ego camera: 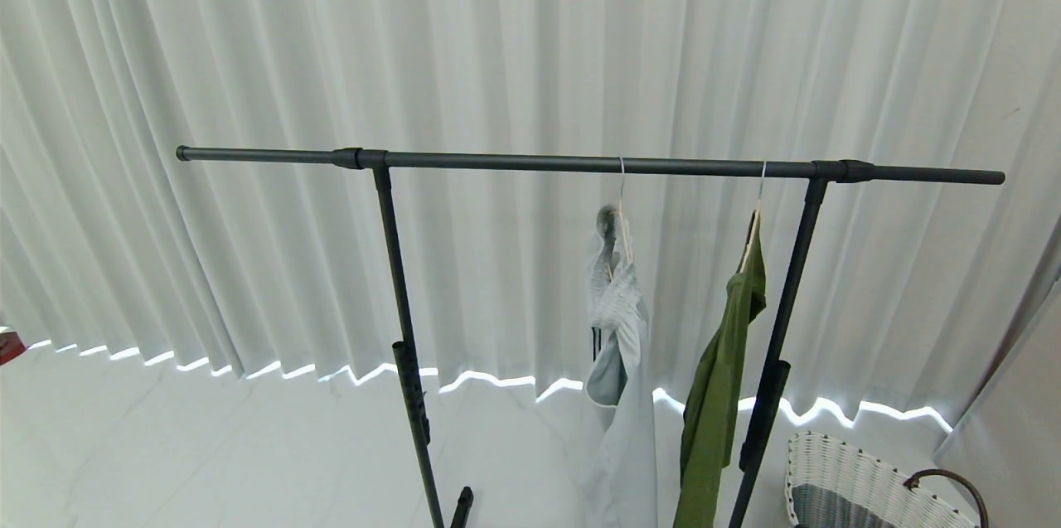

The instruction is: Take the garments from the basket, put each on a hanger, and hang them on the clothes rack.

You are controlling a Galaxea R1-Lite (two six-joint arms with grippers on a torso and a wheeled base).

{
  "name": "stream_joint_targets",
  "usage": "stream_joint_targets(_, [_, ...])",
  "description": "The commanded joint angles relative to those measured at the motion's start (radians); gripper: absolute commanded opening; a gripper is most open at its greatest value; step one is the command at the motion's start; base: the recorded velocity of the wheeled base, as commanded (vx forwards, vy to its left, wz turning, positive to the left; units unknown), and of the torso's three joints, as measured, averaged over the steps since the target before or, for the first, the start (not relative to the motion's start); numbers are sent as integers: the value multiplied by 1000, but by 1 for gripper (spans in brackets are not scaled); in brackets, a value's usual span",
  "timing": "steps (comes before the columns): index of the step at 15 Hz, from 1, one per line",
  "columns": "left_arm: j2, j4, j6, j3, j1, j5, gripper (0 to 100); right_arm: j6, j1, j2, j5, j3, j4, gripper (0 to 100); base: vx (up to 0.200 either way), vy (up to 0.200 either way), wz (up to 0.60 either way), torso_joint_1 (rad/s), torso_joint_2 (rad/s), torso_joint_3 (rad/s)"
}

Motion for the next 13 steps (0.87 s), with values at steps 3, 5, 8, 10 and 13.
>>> stream_joint_targets(3, [0, 0, 0, 0, 0, 0, 100, 0, 0, 0, 0, 0, 0, 100, 0, 0, 0, 0, 0, 0])
stream_joint_targets(5, [0, 0, 0, 0, 0, 0, 100, -2, 0, 0, 0, 0, 0, 100, 0, 0, 0, 0, 0, 0])
stream_joint_targets(8, [0, 0, 0, 0, 0, 0, 100, 0, 0, 0, 0, 0, 0, 100, 0, 0, 0, 0, 0, 0])
stream_joint_targets(10, [0, 0, 0, 0, 0, 0, 100, 0, 0, 0, 0, 0, 0, 100, 0, 0, 0, 0, 0, 0])
stream_joint_targets(13, [0, 0, 0, 0, 0, 0, 100, 0, 0, 1, 0, 0, 0, 100, 0, 0, 0, 0, 0, 0])
